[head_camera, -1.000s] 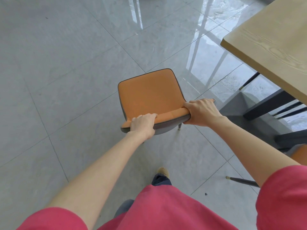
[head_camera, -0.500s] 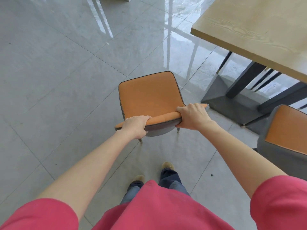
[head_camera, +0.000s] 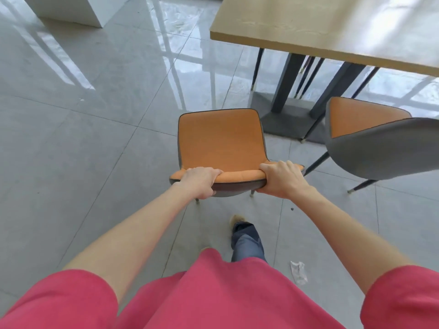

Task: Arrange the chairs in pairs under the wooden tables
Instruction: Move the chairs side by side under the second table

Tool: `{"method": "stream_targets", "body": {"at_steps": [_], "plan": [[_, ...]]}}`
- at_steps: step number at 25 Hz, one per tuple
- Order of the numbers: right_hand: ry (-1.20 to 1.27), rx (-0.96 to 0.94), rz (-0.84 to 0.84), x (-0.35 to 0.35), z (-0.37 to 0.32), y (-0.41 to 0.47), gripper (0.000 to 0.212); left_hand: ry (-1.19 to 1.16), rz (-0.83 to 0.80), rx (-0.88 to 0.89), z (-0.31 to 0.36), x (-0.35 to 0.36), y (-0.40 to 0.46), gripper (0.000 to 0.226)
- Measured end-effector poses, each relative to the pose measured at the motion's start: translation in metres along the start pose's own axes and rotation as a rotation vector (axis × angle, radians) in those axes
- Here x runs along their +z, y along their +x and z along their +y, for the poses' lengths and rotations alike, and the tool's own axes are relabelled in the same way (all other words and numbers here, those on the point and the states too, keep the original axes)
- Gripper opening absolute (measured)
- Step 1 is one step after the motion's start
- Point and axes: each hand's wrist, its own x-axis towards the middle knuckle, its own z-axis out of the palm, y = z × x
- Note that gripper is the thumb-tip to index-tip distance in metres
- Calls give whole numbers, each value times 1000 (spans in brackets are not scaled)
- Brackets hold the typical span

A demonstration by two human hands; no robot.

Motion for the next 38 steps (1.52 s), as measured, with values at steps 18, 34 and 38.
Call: {"method": "stream_targets", "body": {"at_steps": [18,34,38], "plan": [[101,340,39,14,21,-121,49,163,75,400,74,13,-10,42],[42,80,352,26,67,-66,39,137,121,304,62,-18,44,50],[47,117,346,18,99,-45,37,138,124,290,78,-36,74,51]]}}
